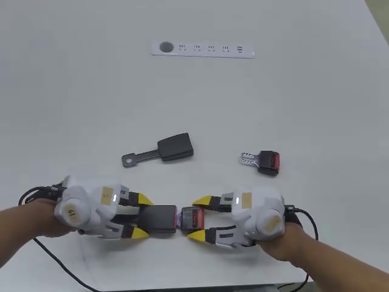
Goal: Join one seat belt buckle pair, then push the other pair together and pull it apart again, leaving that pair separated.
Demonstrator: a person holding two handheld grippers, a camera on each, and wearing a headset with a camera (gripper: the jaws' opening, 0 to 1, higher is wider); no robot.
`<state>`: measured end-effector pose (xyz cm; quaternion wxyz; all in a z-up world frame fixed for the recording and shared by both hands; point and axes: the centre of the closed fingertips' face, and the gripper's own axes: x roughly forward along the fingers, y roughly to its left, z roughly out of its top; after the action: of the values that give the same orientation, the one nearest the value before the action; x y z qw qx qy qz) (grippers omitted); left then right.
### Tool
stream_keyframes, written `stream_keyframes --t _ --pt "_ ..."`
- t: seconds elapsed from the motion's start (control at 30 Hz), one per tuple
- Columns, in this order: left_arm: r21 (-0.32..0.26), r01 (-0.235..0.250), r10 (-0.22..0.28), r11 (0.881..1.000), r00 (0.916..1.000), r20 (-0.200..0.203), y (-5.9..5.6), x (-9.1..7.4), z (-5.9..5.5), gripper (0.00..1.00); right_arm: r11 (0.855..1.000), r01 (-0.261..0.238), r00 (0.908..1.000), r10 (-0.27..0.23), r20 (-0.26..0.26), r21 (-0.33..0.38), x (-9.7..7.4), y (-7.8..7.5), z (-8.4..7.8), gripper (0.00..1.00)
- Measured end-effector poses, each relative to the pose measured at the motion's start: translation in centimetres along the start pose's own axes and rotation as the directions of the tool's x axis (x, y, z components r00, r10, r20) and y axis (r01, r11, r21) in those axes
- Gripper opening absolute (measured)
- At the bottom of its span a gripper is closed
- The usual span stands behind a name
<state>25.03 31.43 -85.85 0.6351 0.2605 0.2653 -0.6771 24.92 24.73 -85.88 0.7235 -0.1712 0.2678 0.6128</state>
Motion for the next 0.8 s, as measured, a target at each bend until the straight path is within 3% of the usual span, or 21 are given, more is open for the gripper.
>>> stream_keyframes --t 0.33,0.47,0.77,0.8 --pt "-0.004 0.006 -0.006 1.000 1.0000 0.004 -0.02 0.00 -0.01 0.32 1.000 0.006 0.9999 -0.006 0.010 0.010 0.00 0.06 0.04 0.34" --pt "0.010 0.012 -0.012 1.000 0.9997 -0.022 -0.05 0.10 0.04 0.32 1.000 0.006 0.9999 -0.006 0.012 0.007 0.04 0.09 0.06 0.34" --pt "0.013 0.007 -0.007 1.000 0.9978 -0.067 -0.38 0.31 0.22 0.36 0.999 0.005 0.9995 -0.006 -0.032 -0.050 0.10 0.11 0.35 0.37" --pt "0.011 0.010 -0.009 1.000 0.9965 -0.083 -0.54 0.28 0.36 0.37 0.998 0.029 0.9949 -0.035 -0.095 -0.061 0.02 -0.19 -0.40 0.38"
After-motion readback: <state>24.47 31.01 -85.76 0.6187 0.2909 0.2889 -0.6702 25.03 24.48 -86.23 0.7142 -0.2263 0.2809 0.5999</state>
